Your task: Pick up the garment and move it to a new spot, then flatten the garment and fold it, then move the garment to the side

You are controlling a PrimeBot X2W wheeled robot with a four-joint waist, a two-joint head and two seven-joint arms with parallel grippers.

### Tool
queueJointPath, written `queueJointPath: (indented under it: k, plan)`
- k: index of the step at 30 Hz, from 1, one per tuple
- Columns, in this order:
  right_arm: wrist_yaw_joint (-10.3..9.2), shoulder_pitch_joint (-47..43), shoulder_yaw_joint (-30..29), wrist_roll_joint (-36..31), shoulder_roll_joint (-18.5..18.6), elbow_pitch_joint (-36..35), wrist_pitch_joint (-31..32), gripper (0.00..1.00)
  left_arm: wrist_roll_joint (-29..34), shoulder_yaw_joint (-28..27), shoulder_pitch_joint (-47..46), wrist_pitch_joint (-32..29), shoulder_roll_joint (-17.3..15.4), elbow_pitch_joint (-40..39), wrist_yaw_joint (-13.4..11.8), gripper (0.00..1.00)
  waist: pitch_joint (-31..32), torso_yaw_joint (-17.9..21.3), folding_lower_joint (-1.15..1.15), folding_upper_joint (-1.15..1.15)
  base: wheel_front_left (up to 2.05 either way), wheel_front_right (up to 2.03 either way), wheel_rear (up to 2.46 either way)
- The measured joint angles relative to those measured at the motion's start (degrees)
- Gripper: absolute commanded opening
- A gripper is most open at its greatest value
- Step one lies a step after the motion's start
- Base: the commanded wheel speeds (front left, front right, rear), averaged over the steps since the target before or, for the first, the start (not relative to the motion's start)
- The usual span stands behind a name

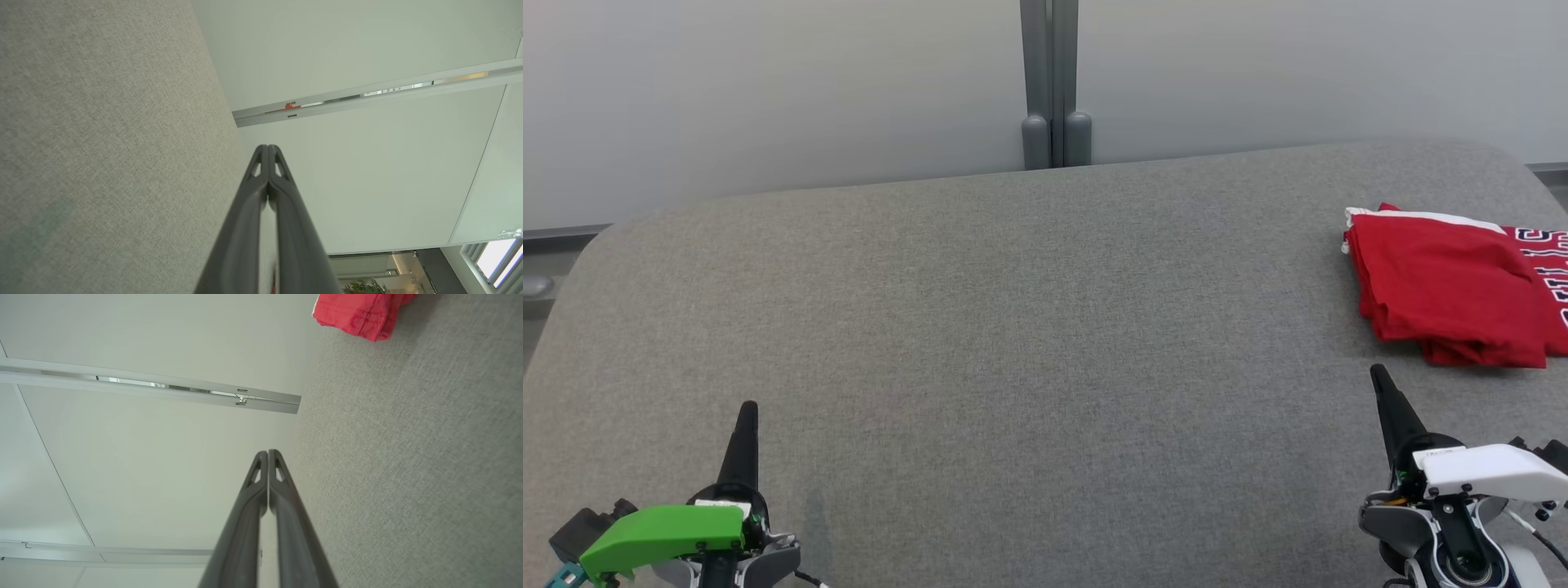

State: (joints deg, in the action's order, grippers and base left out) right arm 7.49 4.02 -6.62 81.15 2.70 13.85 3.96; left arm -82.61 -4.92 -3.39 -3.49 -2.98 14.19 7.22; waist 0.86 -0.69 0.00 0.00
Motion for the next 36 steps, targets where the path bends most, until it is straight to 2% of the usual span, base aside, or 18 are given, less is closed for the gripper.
queueJointPath:
  k: [26, 36]
  plan:
    - [0.00, 2.0, 0.0, 11.1, 0.1, 0.1, 2.6, 0.00, -9.9, -1.2, -2.4, -2.9, 0.0, -0.1, 0.1, 0.00, -1.0, 0.7, 0.00, 0.00, 0.00, 0.00, 0.00]
    - [0.00, 2.1, 0.0, 11.1, 0.1, 0.1, 2.6, 0.00, -10.0, -1.3, -2.6, -2.9, 0.0, -0.1, 0.1, 0.00, -1.0, 0.7, 0.00, 0.00, 0.00, 0.00, 0.00]
